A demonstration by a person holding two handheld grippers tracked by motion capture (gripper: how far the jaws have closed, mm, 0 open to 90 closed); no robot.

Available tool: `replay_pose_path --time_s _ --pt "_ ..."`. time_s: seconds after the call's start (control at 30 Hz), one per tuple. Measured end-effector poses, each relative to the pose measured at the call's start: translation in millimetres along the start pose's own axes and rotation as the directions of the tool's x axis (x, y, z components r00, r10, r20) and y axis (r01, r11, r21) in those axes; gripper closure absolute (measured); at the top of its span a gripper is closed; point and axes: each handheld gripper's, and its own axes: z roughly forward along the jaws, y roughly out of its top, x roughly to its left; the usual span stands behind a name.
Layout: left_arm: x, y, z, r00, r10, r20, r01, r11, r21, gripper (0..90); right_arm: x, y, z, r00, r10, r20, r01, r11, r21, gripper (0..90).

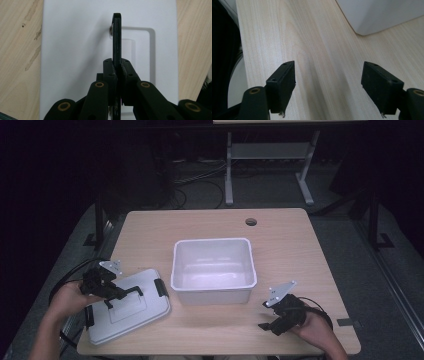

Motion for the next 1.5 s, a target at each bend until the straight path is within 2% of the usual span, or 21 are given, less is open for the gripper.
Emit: replay_pose_path --time_s 0.17,0.5,0.87,1.5 --pt "-0.4 -2.6 -9.4 1.0 0.001 -0.001 -0.001 0.9998 -0.021 84.3 0.3 0.4 0.3 1.0 0.002 0.003 -0.002 1.0 0.0 26.6" --pt "-6.7 -3.8 -40.1 0.9995 0.02 -0.024 -0.022 0.9973 -0.07 84.3 0.0 0.4 1.7 0.9999 0.013 0.004 -0.013 1.0 -0.01 24.4" --pt "-13.4 0.3 -65.1 0.9987 0.037 -0.035 -0.039 0.9965 -0.073 84.3 0.7 -0.3 -0.8 0.9994 0.026 0.025 -0.025 0.999 -0.026 21.4" --pt "-17.2 13.8 -107.0 0.9968 0.069 -0.04 -0.072 0.9931 -0.092 84.3 -1.2 -2.8 -3.8 0.9975 0.065 0.026 -0.064 0.997 -0.033 19.5"
